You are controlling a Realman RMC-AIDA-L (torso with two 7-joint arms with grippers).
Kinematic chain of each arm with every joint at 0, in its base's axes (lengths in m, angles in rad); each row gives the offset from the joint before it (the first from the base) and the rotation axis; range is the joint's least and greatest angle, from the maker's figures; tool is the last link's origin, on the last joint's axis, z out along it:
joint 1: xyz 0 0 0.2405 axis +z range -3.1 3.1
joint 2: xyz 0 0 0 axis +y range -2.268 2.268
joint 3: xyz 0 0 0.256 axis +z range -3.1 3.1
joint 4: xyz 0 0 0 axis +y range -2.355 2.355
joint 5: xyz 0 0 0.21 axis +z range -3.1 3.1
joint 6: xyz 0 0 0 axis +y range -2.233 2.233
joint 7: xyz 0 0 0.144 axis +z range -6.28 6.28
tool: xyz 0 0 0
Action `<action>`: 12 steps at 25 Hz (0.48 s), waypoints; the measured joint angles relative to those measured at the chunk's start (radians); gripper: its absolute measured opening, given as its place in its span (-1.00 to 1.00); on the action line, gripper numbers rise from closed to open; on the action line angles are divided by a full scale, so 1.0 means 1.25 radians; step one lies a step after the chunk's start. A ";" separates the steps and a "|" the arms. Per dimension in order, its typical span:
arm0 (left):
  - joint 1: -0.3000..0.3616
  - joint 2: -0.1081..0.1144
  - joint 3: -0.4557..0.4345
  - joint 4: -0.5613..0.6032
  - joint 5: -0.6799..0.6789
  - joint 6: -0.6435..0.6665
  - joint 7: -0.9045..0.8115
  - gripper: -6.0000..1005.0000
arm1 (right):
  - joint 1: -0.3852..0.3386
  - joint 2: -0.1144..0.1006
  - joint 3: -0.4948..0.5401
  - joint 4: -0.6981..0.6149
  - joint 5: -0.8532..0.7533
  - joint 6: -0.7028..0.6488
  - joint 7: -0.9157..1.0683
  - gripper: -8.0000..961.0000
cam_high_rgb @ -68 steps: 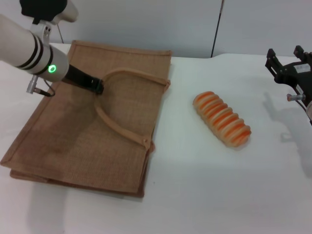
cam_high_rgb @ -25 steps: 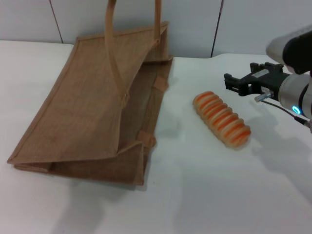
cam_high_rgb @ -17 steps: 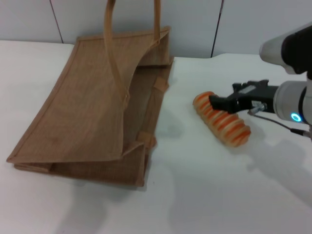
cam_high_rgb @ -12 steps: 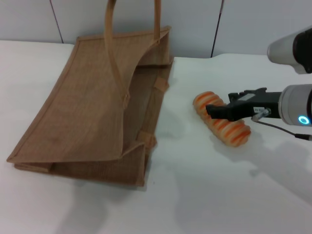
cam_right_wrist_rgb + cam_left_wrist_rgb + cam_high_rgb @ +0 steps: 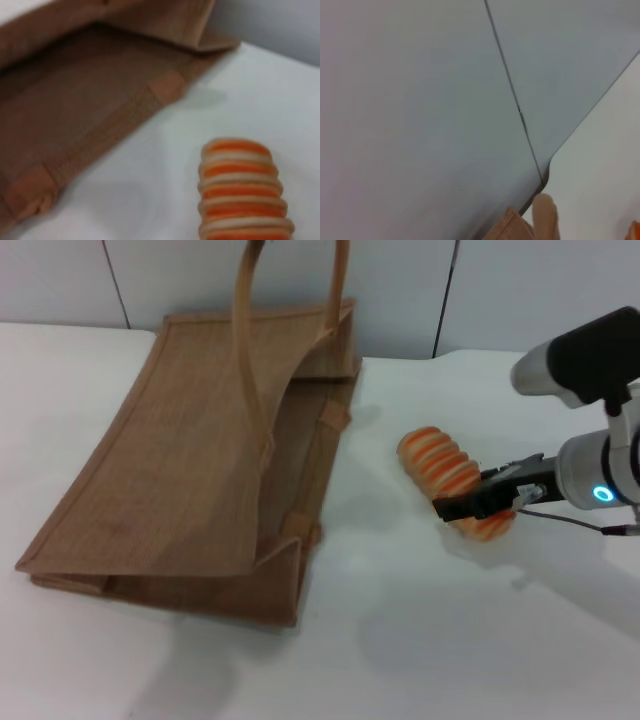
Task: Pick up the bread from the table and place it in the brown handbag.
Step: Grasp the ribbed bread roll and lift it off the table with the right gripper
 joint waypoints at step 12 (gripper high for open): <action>0.000 -0.010 0.014 -0.003 0.037 0.000 -0.001 -0.76 | 0.021 0.000 0.031 -0.020 -0.013 0.046 0.003 0.80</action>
